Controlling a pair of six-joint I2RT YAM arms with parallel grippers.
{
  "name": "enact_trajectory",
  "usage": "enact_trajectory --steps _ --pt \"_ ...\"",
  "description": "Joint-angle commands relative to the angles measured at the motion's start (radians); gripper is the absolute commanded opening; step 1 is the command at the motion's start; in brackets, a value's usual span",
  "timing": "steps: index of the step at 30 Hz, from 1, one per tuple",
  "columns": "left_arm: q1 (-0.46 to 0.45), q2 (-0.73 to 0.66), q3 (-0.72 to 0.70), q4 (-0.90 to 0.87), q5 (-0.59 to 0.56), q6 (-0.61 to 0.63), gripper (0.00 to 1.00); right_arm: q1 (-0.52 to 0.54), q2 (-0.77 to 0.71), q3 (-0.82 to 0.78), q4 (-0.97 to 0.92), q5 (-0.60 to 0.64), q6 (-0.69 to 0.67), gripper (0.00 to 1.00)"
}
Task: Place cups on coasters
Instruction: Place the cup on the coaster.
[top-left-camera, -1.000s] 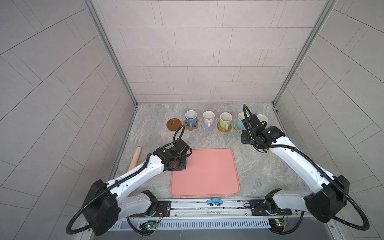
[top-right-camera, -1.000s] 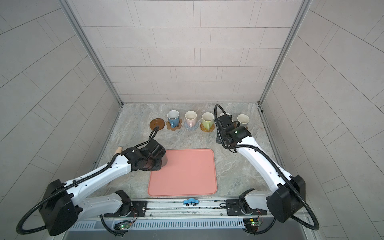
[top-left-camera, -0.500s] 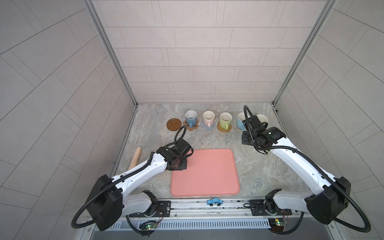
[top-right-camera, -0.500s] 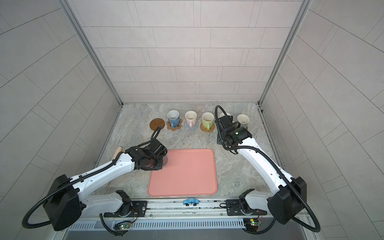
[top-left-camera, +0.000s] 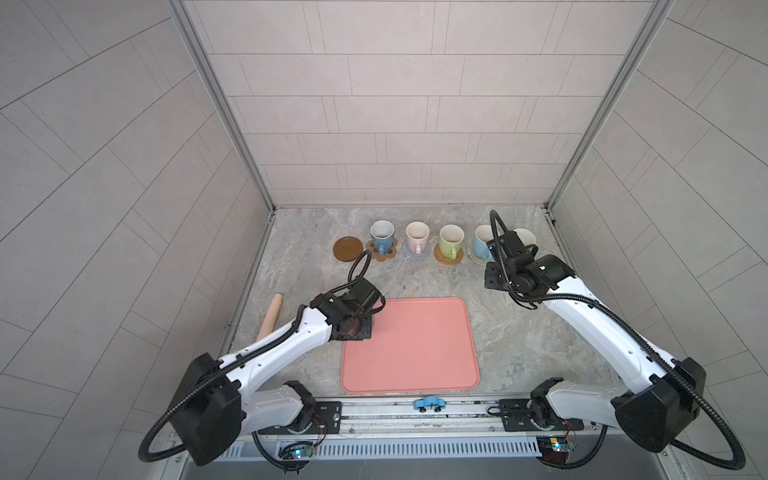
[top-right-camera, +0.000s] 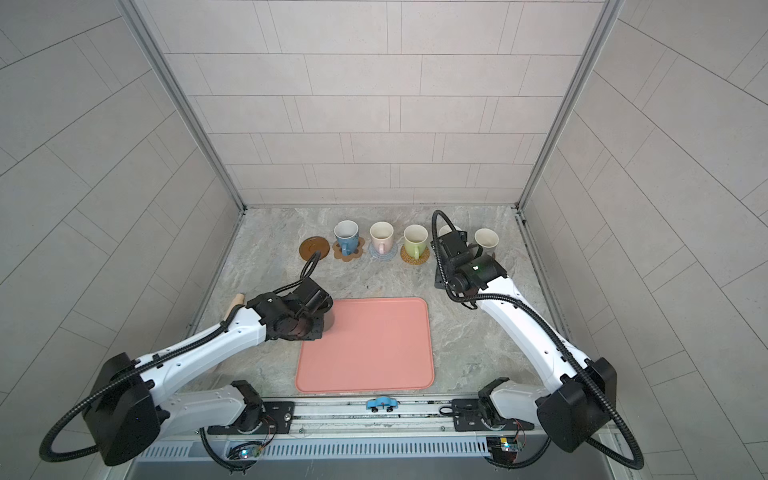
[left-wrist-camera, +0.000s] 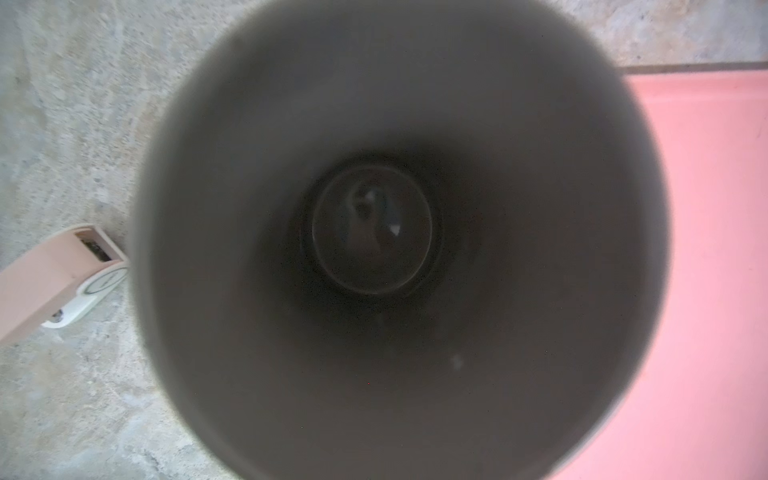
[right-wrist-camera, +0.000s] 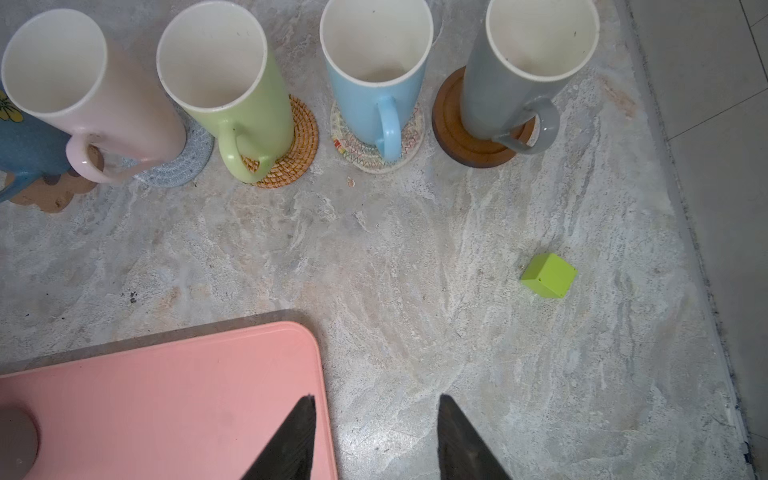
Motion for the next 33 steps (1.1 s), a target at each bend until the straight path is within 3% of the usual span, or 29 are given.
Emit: enact_trajectory --steps 1,11,21,33 --pt "0.005 -0.044 0.009 0.020 -0.082 0.013 0.00 0.004 -0.021 -0.011 -0.029 0.024 0.018 0.50" --pt "0.027 -0.082 0.048 0.071 -0.167 0.068 0.00 0.006 -0.023 -0.005 -0.036 0.025 0.017 0.50" --pt "0.219 0.029 0.169 0.138 -0.045 0.191 0.00 0.006 -0.028 -0.002 -0.045 0.030 0.017 0.50" --pt "0.468 0.291 0.430 0.197 0.107 0.326 0.00 0.006 -0.040 -0.005 -0.066 0.042 0.020 0.50"
